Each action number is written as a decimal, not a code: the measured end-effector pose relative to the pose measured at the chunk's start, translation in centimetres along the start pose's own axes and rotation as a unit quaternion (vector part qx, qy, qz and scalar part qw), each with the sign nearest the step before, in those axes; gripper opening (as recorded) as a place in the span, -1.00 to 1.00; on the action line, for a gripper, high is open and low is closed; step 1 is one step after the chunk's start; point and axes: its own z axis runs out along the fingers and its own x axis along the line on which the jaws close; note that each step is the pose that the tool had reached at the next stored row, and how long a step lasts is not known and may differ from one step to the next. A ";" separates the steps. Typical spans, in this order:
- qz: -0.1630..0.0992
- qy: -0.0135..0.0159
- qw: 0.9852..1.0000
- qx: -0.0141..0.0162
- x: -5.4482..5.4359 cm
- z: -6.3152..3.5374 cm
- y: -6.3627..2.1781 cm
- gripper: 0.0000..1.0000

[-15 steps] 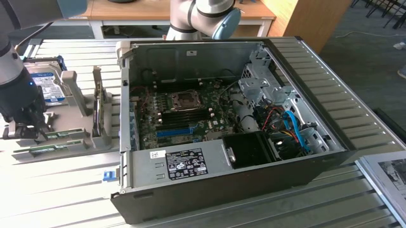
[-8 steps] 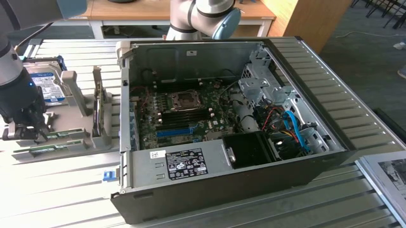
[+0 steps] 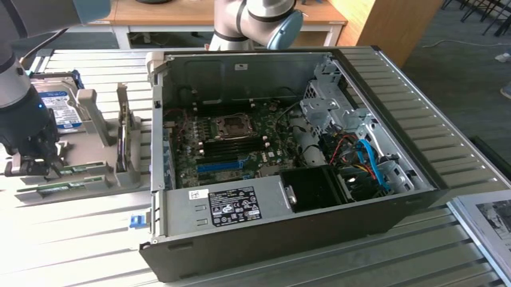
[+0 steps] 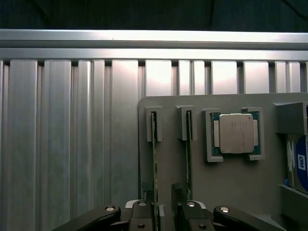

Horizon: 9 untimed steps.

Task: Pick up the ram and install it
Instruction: 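Pick up the ram and move it above insertion slot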

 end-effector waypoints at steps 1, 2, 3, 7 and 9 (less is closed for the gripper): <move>0.000 0.000 1.000 0.000 0.0 0.00 -0.08 -0.43; 0.000 0.000 1.000 0.000 0.0 -0.01 -0.16 -0.43; 0.000 0.000 1.000 0.000 0.0 -0.01 -0.23 -0.43; 0.000 0.000 1.000 0.000 0.0 -0.02 -0.51 -0.43; 0.000 0.000 1.000 0.000 0.0 -0.03 -0.69 -0.43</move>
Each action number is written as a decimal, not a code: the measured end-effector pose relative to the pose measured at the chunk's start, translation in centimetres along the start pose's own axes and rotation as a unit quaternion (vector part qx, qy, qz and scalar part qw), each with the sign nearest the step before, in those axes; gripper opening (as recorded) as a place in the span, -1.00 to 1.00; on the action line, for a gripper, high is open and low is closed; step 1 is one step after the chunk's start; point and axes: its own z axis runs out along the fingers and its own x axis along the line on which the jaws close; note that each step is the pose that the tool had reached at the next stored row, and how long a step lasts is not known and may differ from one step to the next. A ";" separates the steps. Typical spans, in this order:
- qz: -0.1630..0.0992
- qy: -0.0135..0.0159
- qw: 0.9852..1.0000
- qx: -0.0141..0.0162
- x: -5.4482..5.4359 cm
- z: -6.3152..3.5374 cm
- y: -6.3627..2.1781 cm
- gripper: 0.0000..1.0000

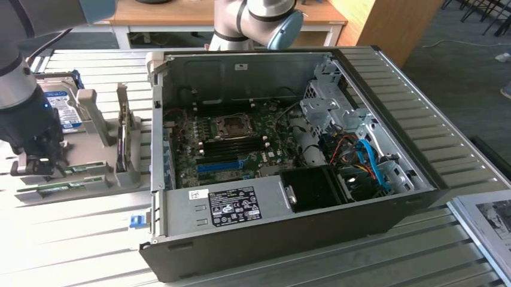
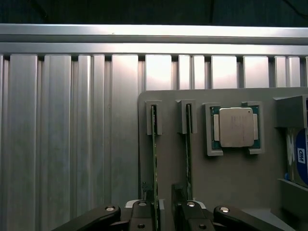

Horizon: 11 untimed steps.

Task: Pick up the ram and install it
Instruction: 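Pick up the ram and move it above insertion slot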

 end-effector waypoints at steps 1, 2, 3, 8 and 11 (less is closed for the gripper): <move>0.000 0.000 1.000 0.000 0.0 0.00 -0.08 -0.43; 0.000 0.000 1.000 0.000 0.0 -0.01 -0.14 -0.43; 0.000 0.000 1.000 0.000 0.0 -0.01 -0.20 -0.43; 0.000 0.000 1.000 0.000 0.0 -0.02 -0.55 -0.43; 0.000 0.000 1.000 0.000 0.0 -0.02 -0.68 -0.43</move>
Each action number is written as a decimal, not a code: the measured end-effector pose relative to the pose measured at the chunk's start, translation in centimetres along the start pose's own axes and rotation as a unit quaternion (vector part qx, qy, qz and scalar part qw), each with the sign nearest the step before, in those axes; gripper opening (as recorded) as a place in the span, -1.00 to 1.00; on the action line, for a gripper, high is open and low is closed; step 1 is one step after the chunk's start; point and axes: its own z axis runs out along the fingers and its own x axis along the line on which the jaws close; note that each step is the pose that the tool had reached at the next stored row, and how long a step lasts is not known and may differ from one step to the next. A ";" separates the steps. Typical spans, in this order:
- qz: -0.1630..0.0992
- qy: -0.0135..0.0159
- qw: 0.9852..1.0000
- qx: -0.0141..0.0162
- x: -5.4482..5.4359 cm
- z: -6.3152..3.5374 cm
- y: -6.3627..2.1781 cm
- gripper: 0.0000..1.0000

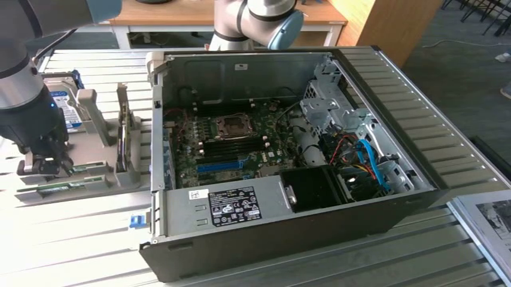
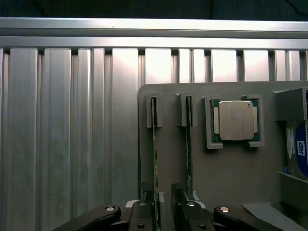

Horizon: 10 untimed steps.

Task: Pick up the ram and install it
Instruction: 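Pick up the ram and move it above insertion slot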

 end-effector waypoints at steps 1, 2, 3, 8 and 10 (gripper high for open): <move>0.000 0.000 1.000 0.000 0.0 0.00 0.00 -0.43; 0.000 0.000 1.000 0.000 0.0 -0.01 0.00 -0.43; 0.000 0.000 1.000 0.000 0.0 -0.01 -0.01 -0.43; 0.000 0.000 1.000 0.000 0.0 0.28 -0.03 -0.43; 0.000 0.000 1.000 0.000 0.0 0.44 -0.03 -0.43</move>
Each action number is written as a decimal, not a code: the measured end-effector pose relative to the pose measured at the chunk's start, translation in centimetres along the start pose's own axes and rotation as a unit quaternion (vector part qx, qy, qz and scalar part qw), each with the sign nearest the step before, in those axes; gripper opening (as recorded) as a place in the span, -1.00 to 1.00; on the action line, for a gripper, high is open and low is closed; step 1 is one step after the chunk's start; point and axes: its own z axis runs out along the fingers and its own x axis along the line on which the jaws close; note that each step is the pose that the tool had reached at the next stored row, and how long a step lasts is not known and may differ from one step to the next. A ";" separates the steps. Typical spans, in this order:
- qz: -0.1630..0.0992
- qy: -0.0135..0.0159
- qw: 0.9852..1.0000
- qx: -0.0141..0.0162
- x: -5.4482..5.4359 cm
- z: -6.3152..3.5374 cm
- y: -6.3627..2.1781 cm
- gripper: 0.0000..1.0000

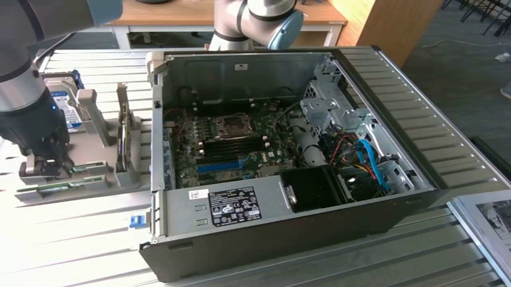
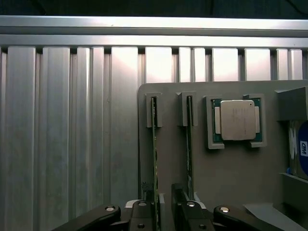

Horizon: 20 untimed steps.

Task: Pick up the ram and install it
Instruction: 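Pick up the ram and move it above insertion slot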

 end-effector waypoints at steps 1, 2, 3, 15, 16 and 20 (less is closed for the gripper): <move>0.000 0.000 1.000 0.000 0.0 0.07 0.00 -0.43; 0.000 0.000 1.000 0.000 0.0 0.15 -0.01 -0.43; 0.000 0.000 1.000 0.000 0.0 0.22 -0.01 -0.43; 0.000 0.000 1.000 0.000 0.1 0.64 -0.04 -0.43; 0.000 0.000 1.000 0.000 0.2 0.62 -0.03 -0.43; 0.000 0.000 1.000 0.000 0.3 0.62 -0.03 -0.43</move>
